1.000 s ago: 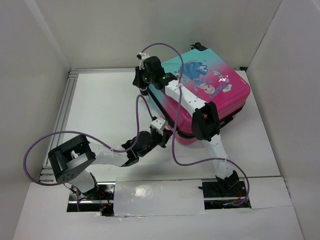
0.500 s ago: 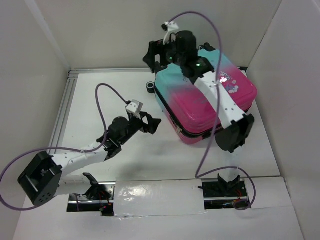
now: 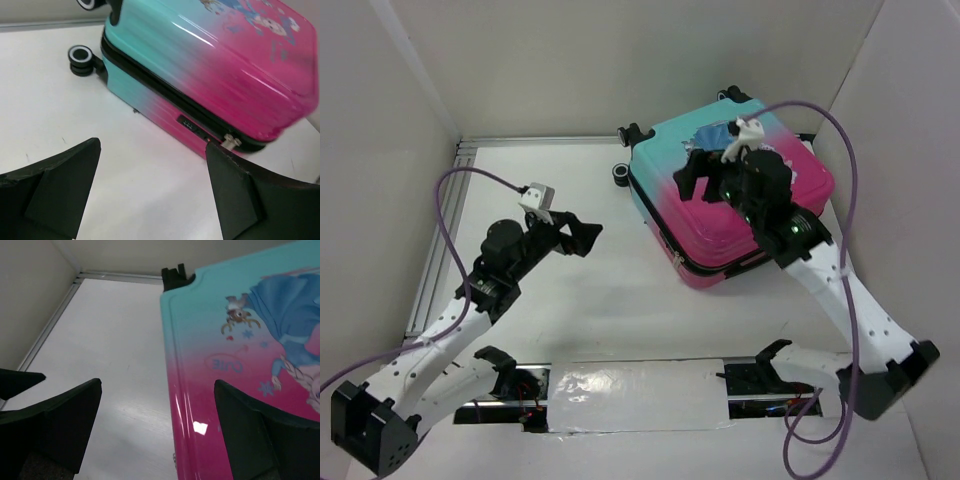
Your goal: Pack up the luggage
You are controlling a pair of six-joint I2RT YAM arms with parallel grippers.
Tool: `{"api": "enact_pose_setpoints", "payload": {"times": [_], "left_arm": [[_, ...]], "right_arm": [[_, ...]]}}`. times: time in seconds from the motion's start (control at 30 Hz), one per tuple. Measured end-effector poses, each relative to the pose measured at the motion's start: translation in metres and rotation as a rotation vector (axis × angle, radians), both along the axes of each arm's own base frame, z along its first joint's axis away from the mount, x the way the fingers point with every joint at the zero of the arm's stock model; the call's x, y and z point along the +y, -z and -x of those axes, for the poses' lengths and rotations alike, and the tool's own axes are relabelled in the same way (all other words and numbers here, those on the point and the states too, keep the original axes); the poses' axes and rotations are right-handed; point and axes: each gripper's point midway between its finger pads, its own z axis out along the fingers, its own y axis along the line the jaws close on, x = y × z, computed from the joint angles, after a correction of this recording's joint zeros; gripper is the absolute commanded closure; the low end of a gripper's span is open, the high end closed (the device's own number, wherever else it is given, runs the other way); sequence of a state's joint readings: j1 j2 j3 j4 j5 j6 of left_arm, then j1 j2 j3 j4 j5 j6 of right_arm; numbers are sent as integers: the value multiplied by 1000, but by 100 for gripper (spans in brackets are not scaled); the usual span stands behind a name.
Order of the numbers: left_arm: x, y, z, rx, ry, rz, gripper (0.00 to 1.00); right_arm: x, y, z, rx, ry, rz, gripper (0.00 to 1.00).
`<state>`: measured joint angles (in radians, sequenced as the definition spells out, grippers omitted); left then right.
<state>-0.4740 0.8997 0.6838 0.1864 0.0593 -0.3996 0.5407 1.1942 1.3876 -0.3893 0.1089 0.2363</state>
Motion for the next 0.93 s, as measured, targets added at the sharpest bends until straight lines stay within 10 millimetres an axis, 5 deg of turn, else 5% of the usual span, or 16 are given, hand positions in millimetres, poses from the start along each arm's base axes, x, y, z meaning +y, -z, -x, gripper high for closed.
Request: {"api": "enact_pose_setpoints", "payload": {"times": [0.1,0.37,0.57,0.93], "left_arm": [[1,12,16,10,53,3,2],[7,104,54,229,111,-47,3],[9,95,62,201,110,-8,3],[10,102,62,221,93,2,3]], "right_arm": [[-25,23,27,20,56,-19,0],[-62,76,84,55,114,-101,0],[-75,101,101,71,149,-134,0],[-83,104,104,77,182,-138,0]]}}
